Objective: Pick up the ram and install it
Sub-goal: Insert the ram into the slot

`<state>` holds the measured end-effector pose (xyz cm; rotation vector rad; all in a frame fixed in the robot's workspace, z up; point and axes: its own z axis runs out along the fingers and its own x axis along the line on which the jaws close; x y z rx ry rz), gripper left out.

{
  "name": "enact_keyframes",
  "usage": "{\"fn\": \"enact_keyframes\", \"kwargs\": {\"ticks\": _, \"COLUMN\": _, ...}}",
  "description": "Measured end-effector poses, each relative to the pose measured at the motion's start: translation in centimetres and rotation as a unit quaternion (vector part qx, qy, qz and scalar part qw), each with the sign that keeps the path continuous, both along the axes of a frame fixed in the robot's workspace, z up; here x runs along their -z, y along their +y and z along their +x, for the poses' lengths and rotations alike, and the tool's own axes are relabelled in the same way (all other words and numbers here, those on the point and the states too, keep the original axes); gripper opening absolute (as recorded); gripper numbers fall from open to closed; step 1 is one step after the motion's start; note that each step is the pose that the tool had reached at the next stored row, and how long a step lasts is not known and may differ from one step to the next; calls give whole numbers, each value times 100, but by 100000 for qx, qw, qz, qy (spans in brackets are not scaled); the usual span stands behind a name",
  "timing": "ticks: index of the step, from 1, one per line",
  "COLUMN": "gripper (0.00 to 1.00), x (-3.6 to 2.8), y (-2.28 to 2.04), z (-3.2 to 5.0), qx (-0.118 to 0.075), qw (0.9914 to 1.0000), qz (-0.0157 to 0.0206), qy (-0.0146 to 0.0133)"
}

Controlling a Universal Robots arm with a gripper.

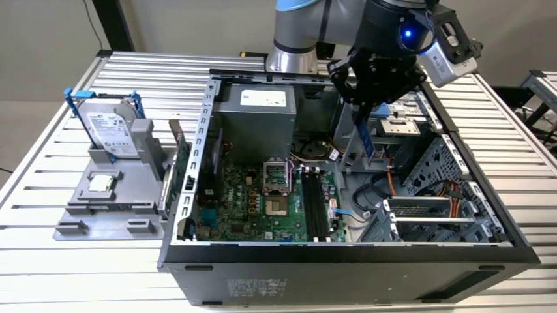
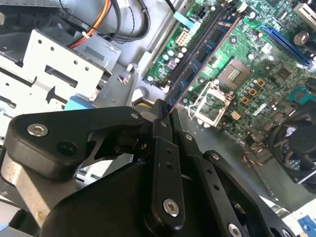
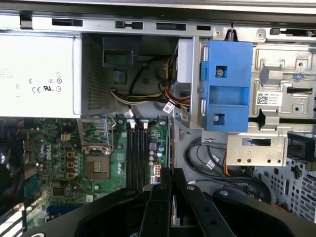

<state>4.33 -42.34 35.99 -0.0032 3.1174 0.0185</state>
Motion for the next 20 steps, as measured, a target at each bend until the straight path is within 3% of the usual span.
{"fn": "enact_keyframes", "kwargs": {"ticks": 6, "gripper": 0, "x": 62, "y": 0, "z": 101, "qx": 146, "qw": 100000, "qz": -5, "qy": 1}}
{"fn": "enact_keyframes", "kwargs": {"ticks": 20, "gripper": 0, "x": 215, "y": -74, "z": 105, "qx": 950, "qw": 99995, "qz": -33, "qy": -2}}
